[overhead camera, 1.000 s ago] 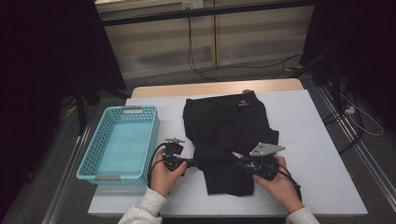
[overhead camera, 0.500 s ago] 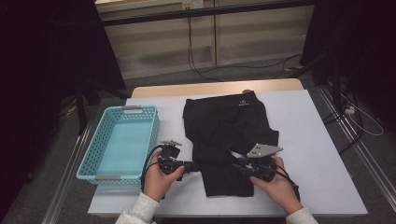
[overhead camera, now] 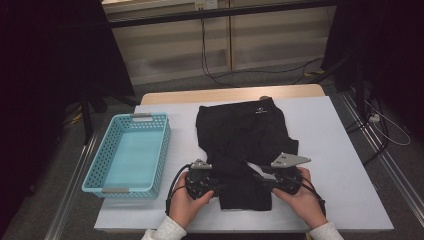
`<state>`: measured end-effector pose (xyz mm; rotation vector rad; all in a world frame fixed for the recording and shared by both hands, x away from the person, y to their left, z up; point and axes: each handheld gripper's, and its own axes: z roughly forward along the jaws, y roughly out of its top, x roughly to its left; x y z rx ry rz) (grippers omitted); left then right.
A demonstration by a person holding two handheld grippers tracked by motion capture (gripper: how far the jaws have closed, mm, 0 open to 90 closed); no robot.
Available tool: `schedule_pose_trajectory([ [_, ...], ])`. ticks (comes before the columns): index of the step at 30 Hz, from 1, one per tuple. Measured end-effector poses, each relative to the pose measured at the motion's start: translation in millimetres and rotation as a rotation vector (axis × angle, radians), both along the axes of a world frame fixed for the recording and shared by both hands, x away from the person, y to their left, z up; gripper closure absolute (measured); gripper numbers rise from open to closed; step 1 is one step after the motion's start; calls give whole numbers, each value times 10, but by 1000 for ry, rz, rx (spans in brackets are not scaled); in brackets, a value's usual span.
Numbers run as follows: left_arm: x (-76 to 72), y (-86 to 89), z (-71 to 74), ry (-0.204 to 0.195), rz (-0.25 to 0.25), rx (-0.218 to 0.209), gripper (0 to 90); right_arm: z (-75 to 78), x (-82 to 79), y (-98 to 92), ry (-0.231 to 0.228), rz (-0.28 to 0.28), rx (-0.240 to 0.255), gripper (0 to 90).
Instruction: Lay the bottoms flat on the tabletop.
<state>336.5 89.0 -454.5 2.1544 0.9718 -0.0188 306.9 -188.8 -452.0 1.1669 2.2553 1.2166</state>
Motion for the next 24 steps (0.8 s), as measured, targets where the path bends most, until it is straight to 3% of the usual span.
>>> schedule_pose_trajectory([
  [4,-6,-21,-20,11,13,-8,778,2,-14,-33,1,-12,2,563],
  [7,4,-10,-28,53,14,-26,887,10,-30,-58,-3,-15,-3,562],
  [9,2,14,-9,78,9,-22,895,12,-37,-72,-4,-18,-4,562],
  [15,-31,249,131,111,21,-67,898,0,-96,-77,5,-12,-13,565],
  [24,-138,602,220,133,51,-88,898,-88,-92,152,39,-3,-65,599],
])
